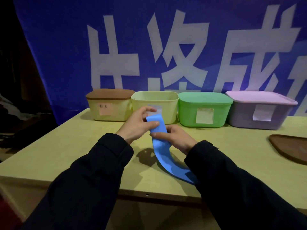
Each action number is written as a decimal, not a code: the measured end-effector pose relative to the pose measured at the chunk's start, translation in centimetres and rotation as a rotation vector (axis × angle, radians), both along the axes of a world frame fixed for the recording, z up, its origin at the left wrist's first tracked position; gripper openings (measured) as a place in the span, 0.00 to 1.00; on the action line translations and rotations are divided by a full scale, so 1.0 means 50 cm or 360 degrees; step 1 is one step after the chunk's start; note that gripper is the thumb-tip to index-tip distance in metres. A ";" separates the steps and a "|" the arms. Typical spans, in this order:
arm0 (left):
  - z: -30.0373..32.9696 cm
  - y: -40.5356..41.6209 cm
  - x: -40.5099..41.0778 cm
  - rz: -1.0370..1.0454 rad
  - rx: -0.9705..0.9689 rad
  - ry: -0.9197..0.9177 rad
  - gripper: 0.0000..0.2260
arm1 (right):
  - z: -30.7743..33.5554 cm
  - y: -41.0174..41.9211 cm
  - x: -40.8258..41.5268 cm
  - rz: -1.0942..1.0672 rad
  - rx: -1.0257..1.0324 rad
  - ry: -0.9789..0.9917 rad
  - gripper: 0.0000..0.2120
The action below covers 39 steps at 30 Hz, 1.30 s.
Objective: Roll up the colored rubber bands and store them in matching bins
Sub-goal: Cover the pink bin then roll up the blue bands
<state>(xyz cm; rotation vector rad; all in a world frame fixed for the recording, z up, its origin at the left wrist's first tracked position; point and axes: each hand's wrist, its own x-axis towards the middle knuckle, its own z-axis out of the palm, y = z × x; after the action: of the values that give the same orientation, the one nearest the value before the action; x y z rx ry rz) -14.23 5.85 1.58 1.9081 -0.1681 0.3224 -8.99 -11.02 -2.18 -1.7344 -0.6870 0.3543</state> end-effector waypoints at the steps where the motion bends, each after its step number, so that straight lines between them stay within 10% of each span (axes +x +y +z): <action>1: 0.005 -0.022 0.013 -0.0032 -0.0261 -0.0070 0.18 | 0.005 -0.016 0.002 -0.0051 0.0185 0.0017 0.06; 5: -0.010 -0.096 0.062 -0.0176 -0.1072 0.0014 0.09 | 0.028 -0.060 0.026 -0.0277 0.0608 -0.0070 0.08; 12: -0.079 -0.148 0.152 -0.0263 -0.1301 0.0173 0.12 | -0.023 -0.064 0.096 -0.0439 0.0495 -0.0149 0.02; 18: -0.103 -0.145 0.177 -0.0100 -0.1146 0.0032 0.08 | -0.031 -0.077 0.120 -0.0485 0.0281 -0.0495 0.09; 39: -0.108 -0.139 0.167 0.0047 -0.0664 -0.0234 0.04 | -0.018 -0.076 0.122 -0.0576 0.0762 -0.0204 0.06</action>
<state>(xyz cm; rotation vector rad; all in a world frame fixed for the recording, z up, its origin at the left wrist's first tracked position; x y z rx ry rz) -5.87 -1.12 -3.85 1.4759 -0.1567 0.4788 -2.88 -14.83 -3.06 -1.3891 -0.4840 -0.1653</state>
